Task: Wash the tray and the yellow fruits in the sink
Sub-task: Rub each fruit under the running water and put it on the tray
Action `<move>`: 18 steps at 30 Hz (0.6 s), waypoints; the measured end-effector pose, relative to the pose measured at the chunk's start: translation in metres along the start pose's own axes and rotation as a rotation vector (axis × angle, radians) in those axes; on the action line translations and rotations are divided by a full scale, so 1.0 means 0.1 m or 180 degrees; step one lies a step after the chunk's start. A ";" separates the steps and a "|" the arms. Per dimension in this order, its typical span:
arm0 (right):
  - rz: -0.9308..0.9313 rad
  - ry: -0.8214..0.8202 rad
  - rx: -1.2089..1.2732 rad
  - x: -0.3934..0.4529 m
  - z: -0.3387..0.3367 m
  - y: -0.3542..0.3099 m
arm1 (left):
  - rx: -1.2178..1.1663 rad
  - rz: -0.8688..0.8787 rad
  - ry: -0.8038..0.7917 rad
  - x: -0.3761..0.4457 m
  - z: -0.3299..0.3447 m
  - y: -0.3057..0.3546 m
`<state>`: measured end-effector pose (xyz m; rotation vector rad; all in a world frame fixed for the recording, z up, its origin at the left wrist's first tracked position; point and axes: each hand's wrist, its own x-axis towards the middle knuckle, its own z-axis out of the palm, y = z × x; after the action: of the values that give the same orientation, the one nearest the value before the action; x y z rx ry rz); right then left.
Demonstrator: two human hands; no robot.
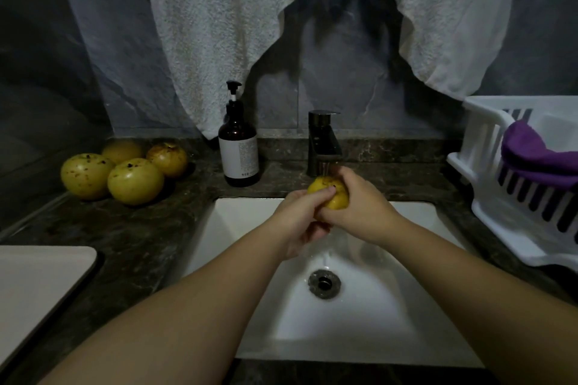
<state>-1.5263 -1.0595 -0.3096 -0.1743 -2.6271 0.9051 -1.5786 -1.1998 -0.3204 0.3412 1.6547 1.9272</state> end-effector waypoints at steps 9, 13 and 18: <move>0.0048 0.0386 0.0731 0.06 -0.36 -0.18 | -0.0269 -0.0031 0.0059 -0.02 0.02 0.04; -0.0354 0.0460 0.0332 0.15 -0.46 -0.42 | -0.0423 -0.0107 0.0059 -0.03 0.04 0.05; -0.0683 0.0234 -0.0427 0.37 -0.55 -0.66 | -0.0432 -0.0133 -0.0063 0.00 0.01 0.03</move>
<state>-1.5406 -1.0714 -0.2182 0.0401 -2.5775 0.6398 -1.5788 -1.1996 -0.3172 0.2693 1.4975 1.9862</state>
